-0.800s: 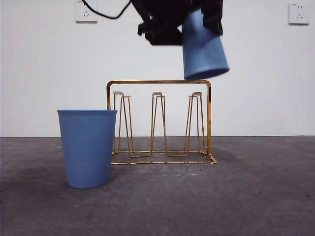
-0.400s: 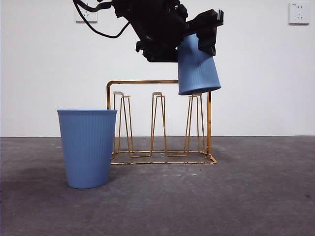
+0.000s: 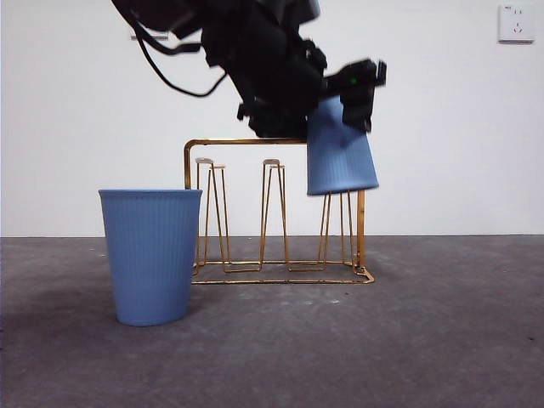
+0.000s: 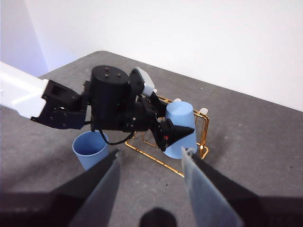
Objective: Pick up cup 1,put cup 1 in the cup rack,pick up cup 2,put cup 2 in the cup rack
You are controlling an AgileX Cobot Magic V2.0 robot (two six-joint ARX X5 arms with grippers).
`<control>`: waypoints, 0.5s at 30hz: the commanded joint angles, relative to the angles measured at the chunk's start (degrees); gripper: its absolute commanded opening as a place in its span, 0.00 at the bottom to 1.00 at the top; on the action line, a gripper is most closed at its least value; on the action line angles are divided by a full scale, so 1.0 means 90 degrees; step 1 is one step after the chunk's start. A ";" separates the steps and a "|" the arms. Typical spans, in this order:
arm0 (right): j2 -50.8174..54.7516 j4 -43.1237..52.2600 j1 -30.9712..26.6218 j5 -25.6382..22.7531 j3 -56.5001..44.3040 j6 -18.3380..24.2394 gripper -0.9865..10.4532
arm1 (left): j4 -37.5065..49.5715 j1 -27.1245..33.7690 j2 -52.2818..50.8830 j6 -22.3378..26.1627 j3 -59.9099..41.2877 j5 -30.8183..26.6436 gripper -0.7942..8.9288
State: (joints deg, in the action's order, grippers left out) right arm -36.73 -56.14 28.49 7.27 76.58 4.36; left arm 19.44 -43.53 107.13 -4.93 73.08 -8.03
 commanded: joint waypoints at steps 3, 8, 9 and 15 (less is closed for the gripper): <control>0.0015 0.0002 0.0000 -0.0027 -0.0034 0.0041 0.28 | 0.0104 0.0012 0.0282 0.0080 0.0010 0.0007 0.07; -0.0015 -0.0053 0.0000 -0.0027 -0.0039 0.0046 0.28 | 0.0112 0.0012 0.0478 0.0078 0.0010 0.0005 0.07; -0.0017 -0.0073 0.0000 -0.0027 -0.0039 0.0049 0.28 | 0.0107 0.0012 0.0515 0.0075 0.0010 0.0007 0.07; -0.0068 -0.0097 0.0000 -0.0027 -0.0039 0.0092 0.28 | -0.0002 0.0010 0.0736 0.0051 0.0010 0.0000 0.07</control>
State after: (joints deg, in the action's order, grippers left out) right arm -37.34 -57.25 28.49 7.25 76.58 4.58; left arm 19.62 -43.48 112.64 -4.45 73.08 -8.40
